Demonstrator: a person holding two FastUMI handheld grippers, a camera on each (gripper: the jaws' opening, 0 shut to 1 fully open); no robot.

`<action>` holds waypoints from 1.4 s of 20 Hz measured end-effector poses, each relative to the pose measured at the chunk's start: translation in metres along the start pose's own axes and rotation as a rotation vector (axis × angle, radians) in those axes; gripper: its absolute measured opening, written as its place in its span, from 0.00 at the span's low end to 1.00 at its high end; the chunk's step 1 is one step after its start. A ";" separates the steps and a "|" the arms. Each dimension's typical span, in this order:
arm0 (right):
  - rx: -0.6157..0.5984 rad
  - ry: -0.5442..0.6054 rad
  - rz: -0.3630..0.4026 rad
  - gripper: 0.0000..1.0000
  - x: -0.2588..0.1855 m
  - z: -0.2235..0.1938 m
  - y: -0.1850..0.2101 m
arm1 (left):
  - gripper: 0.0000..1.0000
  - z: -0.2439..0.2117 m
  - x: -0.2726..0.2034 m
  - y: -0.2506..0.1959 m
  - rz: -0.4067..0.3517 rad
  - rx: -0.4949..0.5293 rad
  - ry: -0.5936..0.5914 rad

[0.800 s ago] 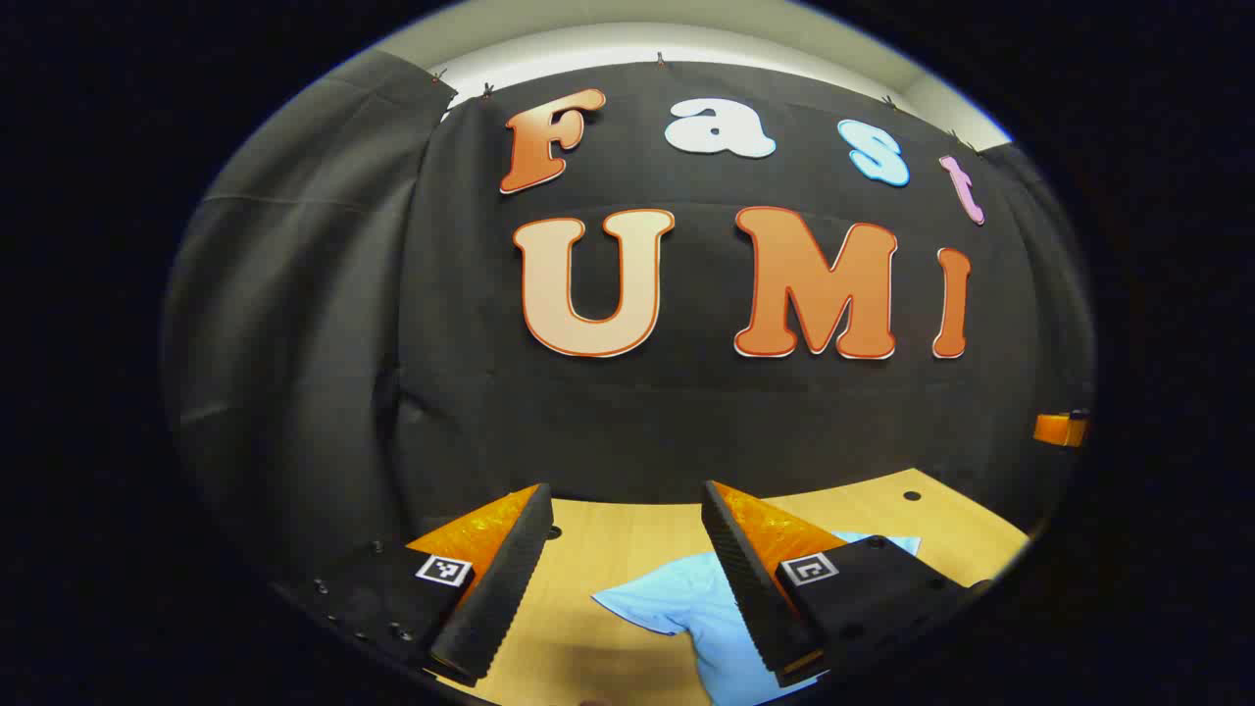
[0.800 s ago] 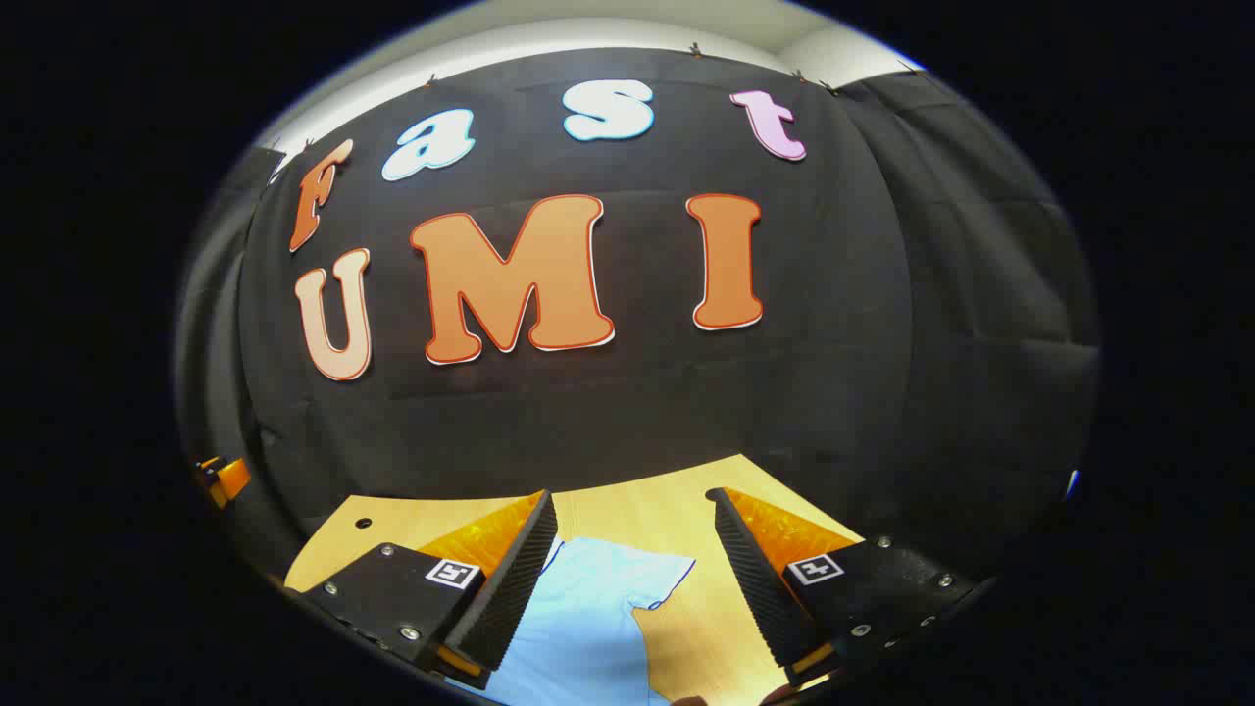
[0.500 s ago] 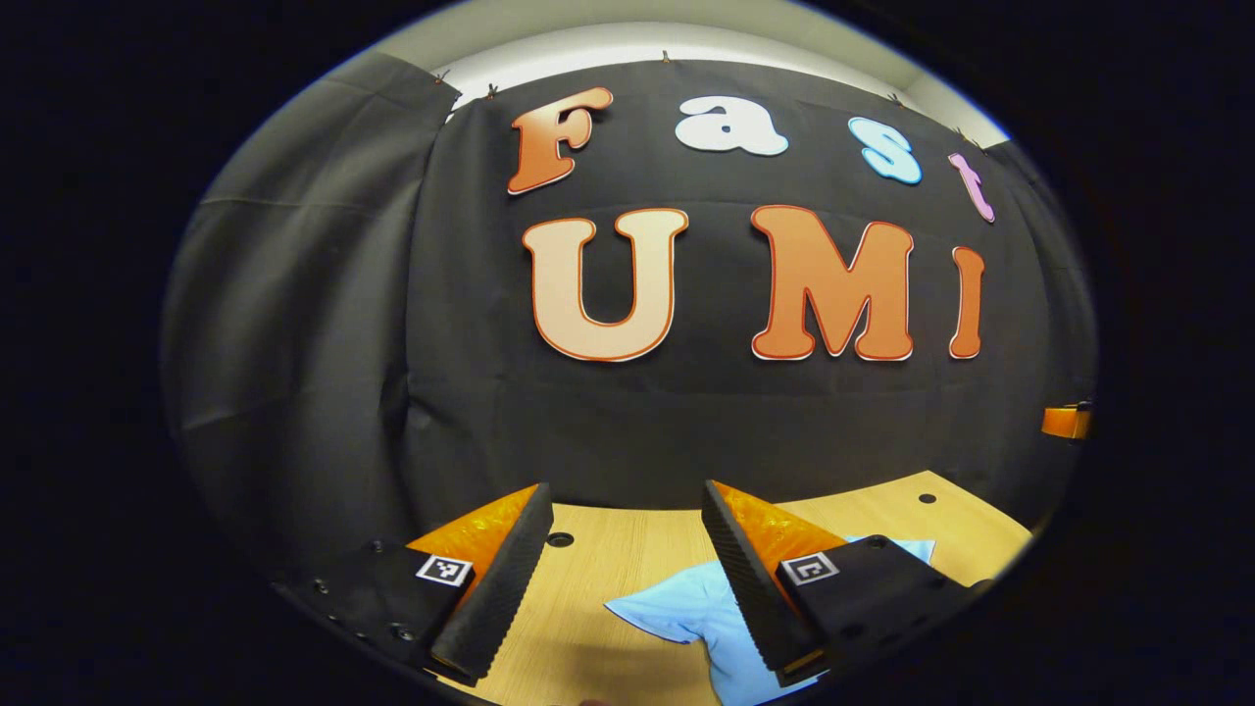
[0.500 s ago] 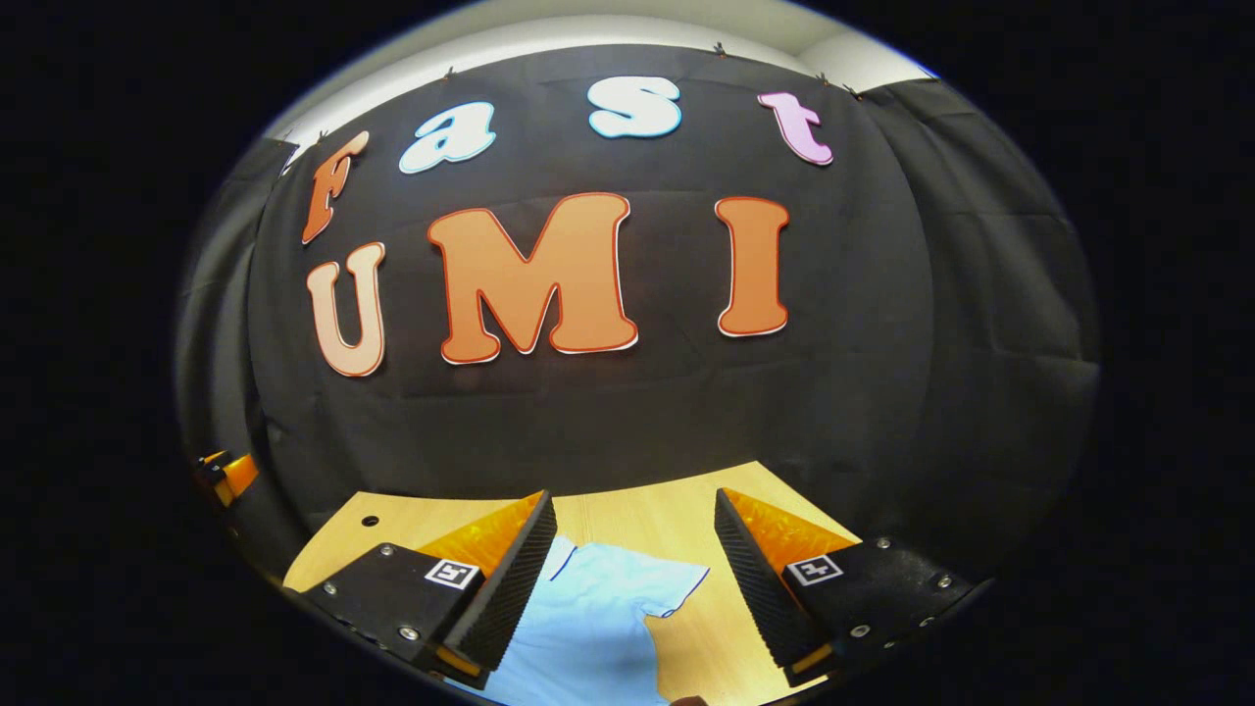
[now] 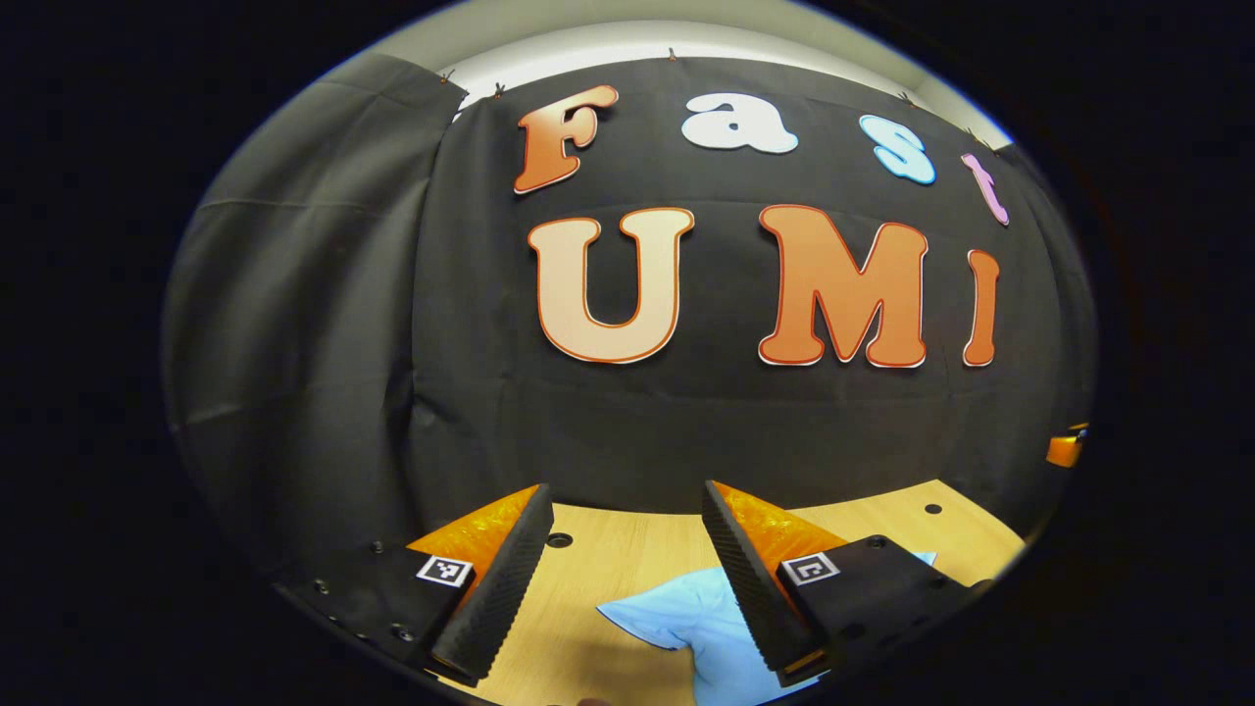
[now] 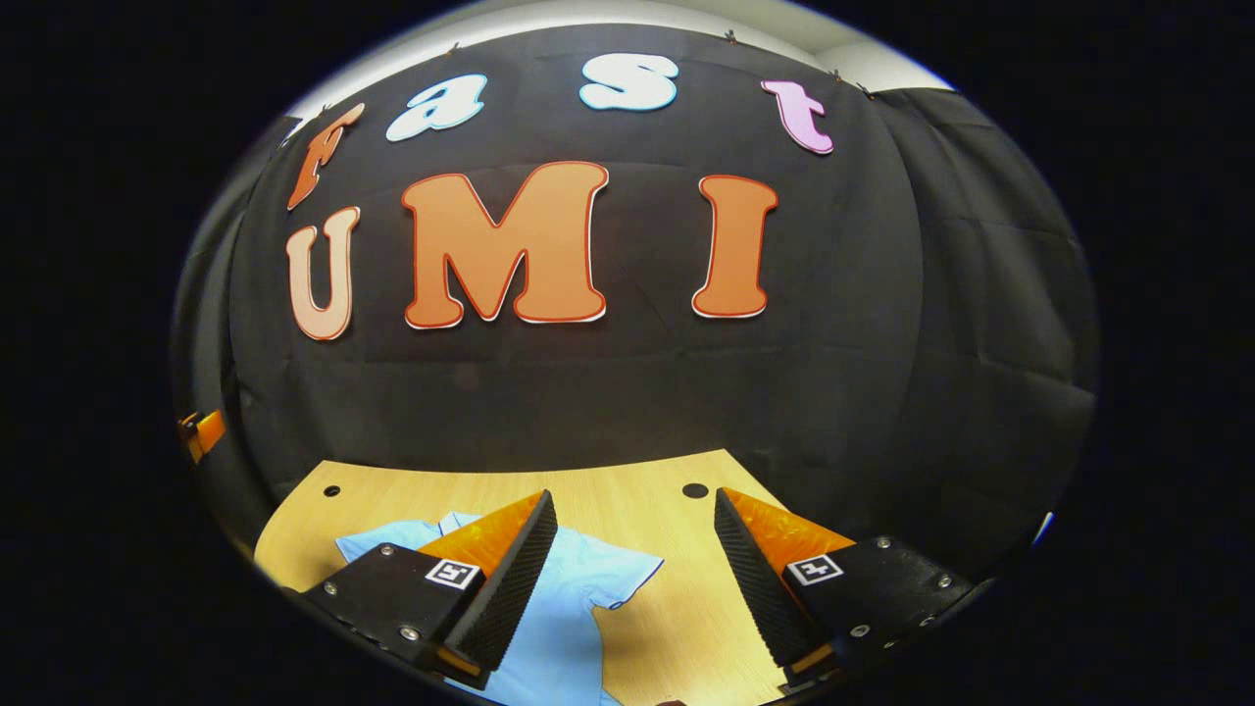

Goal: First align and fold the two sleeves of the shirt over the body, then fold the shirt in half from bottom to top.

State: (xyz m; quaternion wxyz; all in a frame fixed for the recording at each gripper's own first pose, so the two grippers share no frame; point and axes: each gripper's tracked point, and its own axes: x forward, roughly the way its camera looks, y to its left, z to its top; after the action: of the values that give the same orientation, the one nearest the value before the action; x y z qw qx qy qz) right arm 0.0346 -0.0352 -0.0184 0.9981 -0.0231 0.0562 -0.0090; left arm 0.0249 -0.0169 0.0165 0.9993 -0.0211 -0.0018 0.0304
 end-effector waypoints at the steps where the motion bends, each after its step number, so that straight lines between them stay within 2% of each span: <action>1: 0.009 0.008 -0.011 0.98 0.004 -0.001 -0.004 | 0.99 0.003 0.000 0.001 0.009 -0.001 -0.001; 3: 0.013 0.024 -0.024 0.98 0.015 -0.006 -0.009 | 0.98 0.009 -0.001 0.005 0.022 0.016 -0.023; 7: 0.037 0.149 -0.061 0.98 0.035 -0.035 -0.014 | 0.99 0.006 0.013 0.008 0.012 0.053 -0.014; 13: 0.055 0.443 -0.123 0.98 0.094 -0.099 -0.017 | 0.99 -0.012 0.035 0.021 -0.007 0.047 0.017; 16: 0.017 0.592 -0.119 0.98 0.122 -0.127 -0.013 | 0.99 -0.017 0.041 0.042 0.017 0.079 0.026; 21: 0.079 0.828 -0.131 0.99 0.159 -0.181 -0.004 | 0.99 -0.027 0.040 0.074 0.061 0.101 0.043; 28: 0.135 1.025 -0.198 0.99 0.190 -0.246 -0.006 | 0.99 -0.044 0.040 0.104 0.117 0.134 0.082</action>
State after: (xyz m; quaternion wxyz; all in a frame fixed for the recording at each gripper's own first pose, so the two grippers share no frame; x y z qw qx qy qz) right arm 0.1955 -0.0567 -0.2836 0.8363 0.0435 0.5339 -0.1172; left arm 0.0589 0.0877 -0.0315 0.9943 0.0444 0.0423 0.0876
